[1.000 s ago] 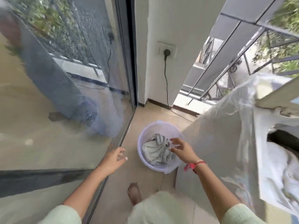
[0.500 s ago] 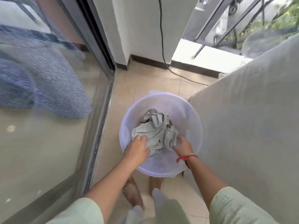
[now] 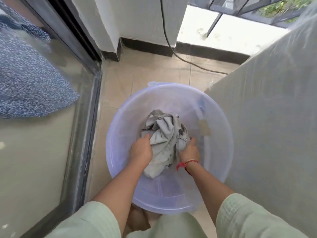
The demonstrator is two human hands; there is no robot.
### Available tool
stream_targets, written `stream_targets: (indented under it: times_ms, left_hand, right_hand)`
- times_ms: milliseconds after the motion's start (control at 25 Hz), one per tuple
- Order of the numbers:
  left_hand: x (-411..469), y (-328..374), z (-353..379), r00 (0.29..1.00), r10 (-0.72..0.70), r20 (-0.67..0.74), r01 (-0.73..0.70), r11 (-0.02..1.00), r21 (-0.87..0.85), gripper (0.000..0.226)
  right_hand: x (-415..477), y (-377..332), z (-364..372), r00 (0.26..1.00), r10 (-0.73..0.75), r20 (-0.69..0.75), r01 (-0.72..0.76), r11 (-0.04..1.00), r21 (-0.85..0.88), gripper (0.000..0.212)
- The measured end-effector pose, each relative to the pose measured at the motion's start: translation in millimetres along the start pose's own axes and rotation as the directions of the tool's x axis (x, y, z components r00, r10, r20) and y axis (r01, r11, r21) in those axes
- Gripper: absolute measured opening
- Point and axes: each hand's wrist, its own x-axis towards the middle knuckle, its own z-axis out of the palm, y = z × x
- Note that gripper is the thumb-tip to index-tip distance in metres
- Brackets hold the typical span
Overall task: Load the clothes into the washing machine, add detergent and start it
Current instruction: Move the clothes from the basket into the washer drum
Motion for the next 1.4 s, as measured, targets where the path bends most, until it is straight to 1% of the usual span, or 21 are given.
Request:
stream_targets:
  times_ms: [40, 80, 160, 200, 240, 320, 400, 520, 600, 640, 720, 800, 880, 1000, 1080, 1160, 1280, 1400]
  left_hand:
    - [-11.3, 2.9, -8.9, 0.999, 0.044, 0.014, -0.044, 0.999, -0.014, 0.021]
    - [-26.9, 7.0, -18.4, 0.997, 0.072, 0.026, -0.072, 0.997, -0.024, 0.022]
    - [-67.2, 15.1, -39.0, 0.994, 0.101, 0.037, -0.098, 0.992, -0.075, 0.024]
    - [-91.4, 19.0, -49.9, 0.993, 0.114, 0.033, -0.110, 0.987, -0.118, 0.024]
    - [-117.0, 22.2, -61.1, 0.992, 0.125, 0.027, -0.119, 0.979, -0.166, 0.024]
    - [-169.4, 26.7, -92.5, 0.991, 0.134, -0.008, -0.132, 0.961, -0.242, 0.022]
    - [-212.8, 34.0, -126.6, 0.991, 0.128, -0.045, -0.136, 0.948, -0.286, 0.021]
    - [-260.7, 42.3, -181.7, 0.994, 0.075, -0.082, -0.099, 0.930, -0.353, 0.020]
    - [-291.8, 43.9, -221.9, 0.994, 0.000, -0.109, -0.047, 0.903, -0.428, 0.026]
    - [-304.5, 43.6, -239.0, 0.992, -0.037, -0.117, -0.023, 0.881, -0.473, 0.032]
    - [-328.3, 43.7, -277.2, 0.978, -0.120, -0.173, 0.005, 0.837, -0.548, 0.039]
    - [-352.7, 37.7, -310.6, 0.958, -0.172, -0.231, 0.011, 0.824, -0.566, 0.038]
    - [-369.7, 32.4, -342.8, 0.948, -0.151, -0.278, -0.017, 0.853, -0.521, 0.034]
    - [-394.3, 30.1, -377.9, 0.941, -0.086, -0.327, -0.084, 0.876, -0.475, 0.031]
    - [-408.7, 29.6, -396.4, 0.931, -0.031, -0.364, -0.127, 0.907, -0.402, 0.029]
    - [-419.4, 23.8, -410.5, 0.912, -0.002, -0.410, -0.152, 0.927, -0.343, 0.027]
    - [-426.4, 19.1, -420.3, 0.877, 0.019, -0.481, -0.184, 0.936, -0.299, 0.022]
    - [-434.2, 30.4, -422.4, 0.843, -0.002, -0.538, -0.204, 0.924, -0.323, 0.020]
  right_hand:
    - [-10.5, -2.9, -13.4, 1.000, 0.010, 0.011, -0.010, 1.000, -0.001, 0.055]
    - [-22.5, -5.7, -28.7, 1.000, 0.023, 0.017, -0.023, 1.000, 0.005, 0.055]
    - [-54.4, -11.7, -65.8, 0.998, 0.052, 0.047, -0.053, 0.998, 0.036, 0.036]
    - [-74.0, -13.7, -85.6, 0.998, 0.036, 0.042, -0.038, 0.999, 0.038, 0.032]
    - [-96.2, -14.1, -105.3, 1.000, 0.005, 0.018, -0.006, 1.000, 0.030, 0.030]
    - [-146.8, -15.2, -147.0, 0.994, -0.063, -0.085, 0.064, 0.998, 0.010, 0.026]
    - [-195.3, -15.3, -190.0, 0.975, -0.121, -0.187, 0.130, 0.991, 0.036, 0.023]
    - [-257.8, -19.7, -252.6, 0.942, -0.196, -0.272, 0.249, 0.952, 0.177, 0.016]
    - [-302.8, -25.4, -297.4, 0.920, -0.253, -0.298, 0.328, 0.914, 0.239, 0.021]
    - [-321.7, -27.7, -317.8, 0.900, -0.295, -0.322, 0.383, 0.888, 0.256, 0.020]
    - [-354.5, -35.1, -364.1, 0.836, -0.350, -0.424, 0.485, 0.832, 0.270, 0.019]
    - [-388.4, -45.1, -410.0, 0.759, -0.386, -0.525, 0.557, 0.802, 0.215, 0.022]
    - [-415.1, -59.5, -451.8, 0.684, -0.407, -0.605, 0.622, 0.759, 0.192, 0.022]
    - [-449.0, -74.1, -494.8, 0.559, -0.453, -0.694, 0.698, 0.709, 0.099, 0.026]
    - [-467.9, -80.3, -512.9, 0.486, -0.474, -0.734, 0.729, 0.684, 0.040, 0.018]
    - [-487.3, -83.6, -526.8, 0.433, -0.498, -0.752, 0.750, 0.661, -0.006, 0.012]
    - [-503.7, -85.9, -543.6, 0.357, -0.510, -0.782, 0.795, 0.606, -0.031, 0.015]
    - [-518.3, -87.1, -549.0, 0.296, -0.535, -0.791, 0.820, 0.567, -0.076, 0.007]
